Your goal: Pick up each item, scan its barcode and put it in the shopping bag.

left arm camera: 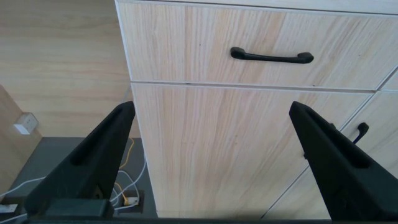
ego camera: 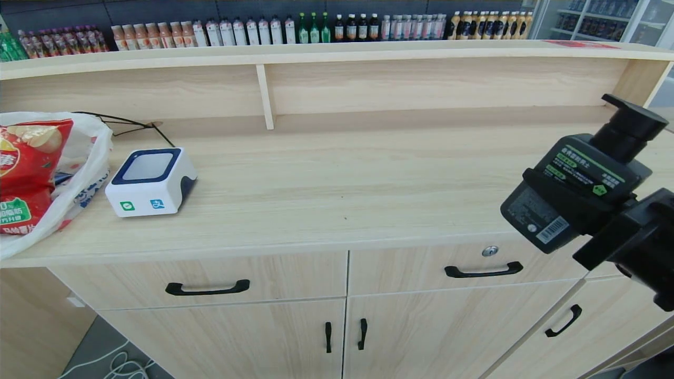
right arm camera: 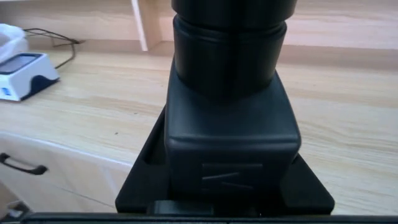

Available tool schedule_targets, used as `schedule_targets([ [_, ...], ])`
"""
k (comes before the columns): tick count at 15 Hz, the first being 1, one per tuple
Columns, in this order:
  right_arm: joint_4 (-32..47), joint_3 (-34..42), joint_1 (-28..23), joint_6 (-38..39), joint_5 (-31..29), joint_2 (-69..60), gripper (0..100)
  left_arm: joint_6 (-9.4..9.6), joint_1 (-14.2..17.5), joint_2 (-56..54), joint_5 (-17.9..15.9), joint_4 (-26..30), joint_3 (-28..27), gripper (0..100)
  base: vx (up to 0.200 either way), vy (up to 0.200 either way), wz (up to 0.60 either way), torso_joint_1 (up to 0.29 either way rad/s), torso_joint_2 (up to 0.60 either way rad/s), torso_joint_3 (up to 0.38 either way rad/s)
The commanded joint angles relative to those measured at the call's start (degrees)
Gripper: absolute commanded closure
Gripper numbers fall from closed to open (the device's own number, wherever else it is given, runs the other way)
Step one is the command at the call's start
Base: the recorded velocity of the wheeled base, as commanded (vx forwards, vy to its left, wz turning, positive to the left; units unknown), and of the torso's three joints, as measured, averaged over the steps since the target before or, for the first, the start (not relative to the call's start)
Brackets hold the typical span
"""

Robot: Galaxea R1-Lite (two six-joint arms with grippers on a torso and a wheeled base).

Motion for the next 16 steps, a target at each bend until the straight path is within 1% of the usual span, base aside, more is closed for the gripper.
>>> schedule_targets([
  [1, -0.08, 2.74, 0.13, 3.4, 2.3, -1.55, 100, 0.0, 0.0, -0.02, 0.01, 0.06, 0.0, 0, 0.0, 0.0, 0.0, 0.0, 0.0, 0.0],
  [4, -0.26, 4.23, 0.22, 7.71, 7.57, -1.64, 100, 0.0, 0.0, -0.02, 0.01, -0.02, 0.0, 0, 0.0, 0.0, 0.0, 0.0, 0.0, 0.0],
  [5, -0.26, 3.7, 0.22, 8.85, 12.23, -1.46, 100, 0.0, 0.0, -0.02, 0.01, -0.02, 0.0, 0, 0.0, 0.0, 0.0, 0.0, 0.0, 0.0],
  [6, -0.26, 3.7, 0.48, 9.99, 14.69, -1.28, 100, 0.0, 0.0, -0.02, 0.01, -0.02, 0.0, 0, 0.0, 0.0, 0.0, 0.0, 0.0, 0.0],
  [8, -0.43, 3.53, 2.5, 14.83, 18.03, -1.2, 100, 0.0, 0.0, -0.02, 0.01, -0.02, 0.0, 0, 0.0, 0.0, 0.0, 0.0, 0.0, 0.0],
  [10, -0.61, 3.44, 6.72, 18.34, 18.03, -1.64, 100, 0.0, -0.09, -0.02, 0.01, -0.02, 0.0, 0, 0.0, 0.0, 0.0, 0.0, 0.0, 0.0],
  [12, -0.61, 2.91, 11.47, 18.52, 18.12, -0.67, 100, 0.0, 0.0, -0.02, 0.01, -0.02, 0.0, 0, 0.0, 0.0, 0.0, 0.0, 0.0, 0.0],
  [13, -0.61, 2.83, 12.43, 18.52, 18.12, -0.23, 100, 0.0, 0.0, -0.02, 0.01, -0.02, 0.0, 0, 0.0, 0.0, 0.0, 0.0, 0.0, 0.0],
  [14, -0.7, 2.3, 15.77, 19.13, 18.12, 1.09, 100, 0.0, 0.0, -0.02, 0.01, -0.02, 0.0, 0, 0.0, 0.0, 0.0, 0.0, 0.0, 0.0],
  [16, -1.05, 1.77, 17.35, 21.15, 18.12, 3.11, 100, 0.0, 0.0, -0.02, 0.01, -0.02, 0.0, 0, 0.0, 0.0, 0.0, 0.0, 0.0, 0.0],
])
